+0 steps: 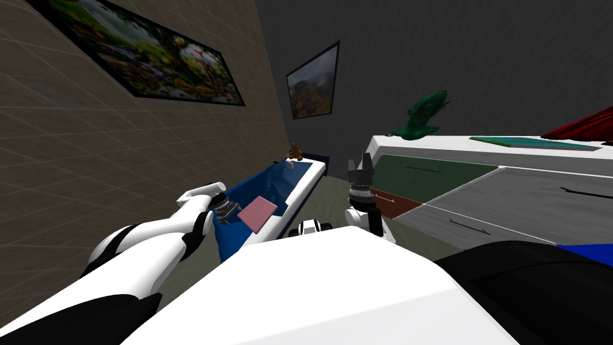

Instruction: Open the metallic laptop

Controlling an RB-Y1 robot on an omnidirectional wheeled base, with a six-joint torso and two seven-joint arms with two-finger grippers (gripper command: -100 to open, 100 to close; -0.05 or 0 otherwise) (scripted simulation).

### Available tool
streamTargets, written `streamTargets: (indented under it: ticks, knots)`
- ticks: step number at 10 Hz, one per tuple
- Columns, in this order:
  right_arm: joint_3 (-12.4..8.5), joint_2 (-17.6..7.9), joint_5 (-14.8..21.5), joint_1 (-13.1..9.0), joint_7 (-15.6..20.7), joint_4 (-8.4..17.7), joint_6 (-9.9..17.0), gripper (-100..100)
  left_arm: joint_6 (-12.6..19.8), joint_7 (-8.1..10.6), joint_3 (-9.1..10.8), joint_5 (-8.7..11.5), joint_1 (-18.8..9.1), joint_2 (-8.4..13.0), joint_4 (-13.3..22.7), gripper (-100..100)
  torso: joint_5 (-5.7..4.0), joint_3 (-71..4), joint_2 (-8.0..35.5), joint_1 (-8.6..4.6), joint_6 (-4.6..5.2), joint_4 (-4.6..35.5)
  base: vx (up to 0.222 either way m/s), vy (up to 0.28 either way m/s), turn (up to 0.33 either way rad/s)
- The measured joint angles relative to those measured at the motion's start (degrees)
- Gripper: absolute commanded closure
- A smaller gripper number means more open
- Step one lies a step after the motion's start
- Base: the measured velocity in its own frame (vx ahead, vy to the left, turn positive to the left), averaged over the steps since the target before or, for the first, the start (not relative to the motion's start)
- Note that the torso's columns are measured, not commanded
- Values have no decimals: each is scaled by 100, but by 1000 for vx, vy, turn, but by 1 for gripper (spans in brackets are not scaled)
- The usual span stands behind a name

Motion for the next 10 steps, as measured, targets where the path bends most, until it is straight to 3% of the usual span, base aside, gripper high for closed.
streamTargets:
  ticks: [1, 2, 4, 5, 10]
  knots:
    - [0, 0, 0, 0, 0, 0, 0, 0, 71, -69, -11, 11, -83, 107, 38, -100, 0, 1, 1, 1, -1, 1, 1, -41, 8]
    - [0, 0, 0, 0, 0, 0, 0, 0, 327, -41, 13, 55, -38, 201, -269, -100, 0, 2, 3, 0, -1, 1, -1, -29, 3]
    - [0, 0, 0, 0, 0, 0, 0, 0, 324, -127, -29, 33, -203, 261, -29, -100, 4, 1, 1, 12, -1, 0, 0, -5, -1]
    - [0, 0, 0, 0, 0, 0, 0, 0, 316, -134, -29, 32, -206, 262, -22, 0, 4, 0, 1, 11, -1, 0, 0, 0, 0]
    - [0, 0, 0, 0, 0, 0, 0, 0, 316, -133, -29, 32, -206, 262, -22, 0, 1, 1, 1, 2, -1, 1, 0, 0, 0]
